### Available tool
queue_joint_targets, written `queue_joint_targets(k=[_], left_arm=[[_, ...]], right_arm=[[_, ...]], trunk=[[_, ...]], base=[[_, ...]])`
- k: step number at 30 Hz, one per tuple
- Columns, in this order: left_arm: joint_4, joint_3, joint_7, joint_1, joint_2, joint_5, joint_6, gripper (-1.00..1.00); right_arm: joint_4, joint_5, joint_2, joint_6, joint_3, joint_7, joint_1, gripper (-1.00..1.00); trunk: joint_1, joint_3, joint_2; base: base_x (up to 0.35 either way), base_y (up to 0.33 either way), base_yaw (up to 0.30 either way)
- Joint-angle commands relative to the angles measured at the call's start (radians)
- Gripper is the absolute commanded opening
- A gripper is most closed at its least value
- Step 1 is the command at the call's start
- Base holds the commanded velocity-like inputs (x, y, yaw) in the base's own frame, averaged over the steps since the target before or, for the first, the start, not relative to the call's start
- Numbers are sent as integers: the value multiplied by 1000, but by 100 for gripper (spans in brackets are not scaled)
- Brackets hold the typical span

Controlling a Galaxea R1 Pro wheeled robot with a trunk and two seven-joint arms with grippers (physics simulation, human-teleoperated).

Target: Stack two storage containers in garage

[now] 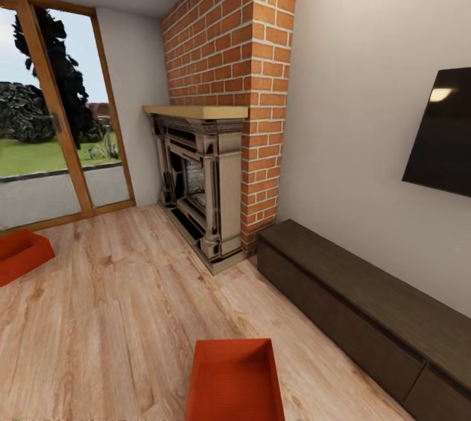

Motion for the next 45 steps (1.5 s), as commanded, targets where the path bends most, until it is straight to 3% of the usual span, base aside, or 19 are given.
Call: queue_joint_targets(k=[1,11,45], left_arm=[[0,2,1,0,0,3,-3,100],[0,2,1,0,0,3,-3,100],[-1,1,1,0,0,4,-3,100]], right_arm=[[3,5,0,-6,-1,2,-1,100],[3,6,-1,-5,0,2,-1,100],[3,2,0,-4,-1,0,-1,100]], trunk=[[0,-1,-1],[0,-1,-1],[0,-1,-1]], base=[[9,0,190],[2,0,159],[5,-43,3]])
